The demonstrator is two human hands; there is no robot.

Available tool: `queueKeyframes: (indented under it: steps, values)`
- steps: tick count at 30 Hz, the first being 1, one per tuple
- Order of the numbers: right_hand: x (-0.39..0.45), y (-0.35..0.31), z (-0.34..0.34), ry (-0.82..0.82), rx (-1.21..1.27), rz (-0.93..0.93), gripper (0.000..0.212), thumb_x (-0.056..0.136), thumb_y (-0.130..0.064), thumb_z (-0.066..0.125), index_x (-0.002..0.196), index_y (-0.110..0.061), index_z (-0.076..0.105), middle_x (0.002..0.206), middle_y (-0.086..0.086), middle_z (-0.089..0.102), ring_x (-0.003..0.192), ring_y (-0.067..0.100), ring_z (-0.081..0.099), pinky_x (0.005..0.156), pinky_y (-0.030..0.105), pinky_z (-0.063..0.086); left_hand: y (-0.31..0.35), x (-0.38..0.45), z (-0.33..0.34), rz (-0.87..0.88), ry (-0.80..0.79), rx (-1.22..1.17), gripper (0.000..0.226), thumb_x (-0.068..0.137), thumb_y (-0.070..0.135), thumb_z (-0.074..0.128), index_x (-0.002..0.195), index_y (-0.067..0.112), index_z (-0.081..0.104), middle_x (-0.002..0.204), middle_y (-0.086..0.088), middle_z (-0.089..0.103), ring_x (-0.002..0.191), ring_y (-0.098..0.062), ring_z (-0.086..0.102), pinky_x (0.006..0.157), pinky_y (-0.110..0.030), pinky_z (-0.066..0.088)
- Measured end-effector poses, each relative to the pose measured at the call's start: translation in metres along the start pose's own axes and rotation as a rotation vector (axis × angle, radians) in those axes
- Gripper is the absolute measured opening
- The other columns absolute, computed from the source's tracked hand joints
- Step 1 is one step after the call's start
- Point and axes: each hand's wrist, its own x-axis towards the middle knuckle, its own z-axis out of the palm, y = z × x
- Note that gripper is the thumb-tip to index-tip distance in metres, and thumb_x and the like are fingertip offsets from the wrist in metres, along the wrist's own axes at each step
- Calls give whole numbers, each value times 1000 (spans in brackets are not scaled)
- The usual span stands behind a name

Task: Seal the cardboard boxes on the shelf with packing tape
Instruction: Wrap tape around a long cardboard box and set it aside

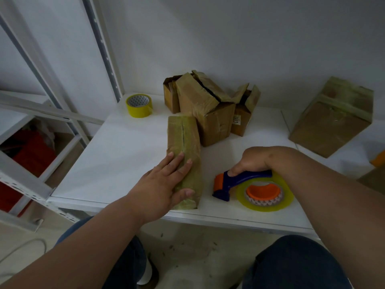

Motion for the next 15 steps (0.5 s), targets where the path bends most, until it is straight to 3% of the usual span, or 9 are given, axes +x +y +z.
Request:
queueKeyframes:
  steps: [4,7,9,12,15]
  values:
    - [-22,19,4,161,156,-60,59,80,-70,53,80,-12,66,85,6,65,76,19,63,65,27,43,12,-7,-8,-50,-20,-45,99,67,91,-6,153,42,6,162,14,-9,149,-11,-15,122,-44,10]
    - [-50,29,16,303,359,-154,53,80,-62,59,82,-10,69,80,8,69,74,21,66,63,27,43,29,-7,-10,-144,70,-218,75,87,77,25,150,36,31,163,9,2,150,-17,6,120,-44,20]
    - [-68,30,27,394,440,-219,45,78,-59,62,78,-14,67,71,2,68,64,14,65,59,23,42,38,-7,-10,-202,234,-318,61,91,63,39,142,29,48,159,4,21,144,-19,26,114,-45,31]
    - [-92,30,44,529,518,-301,52,71,-69,65,72,-17,65,62,-2,65,53,5,58,51,15,38,55,-9,-21,-320,399,-528,38,96,44,51,128,25,60,134,5,50,122,-17,49,100,-42,46]
    - [-109,27,61,617,603,-384,55,60,-71,57,71,-18,65,65,-3,65,53,5,58,50,12,40,74,-17,-35,-441,303,-895,35,93,52,50,116,30,64,108,8,63,100,-11,60,90,-37,53]
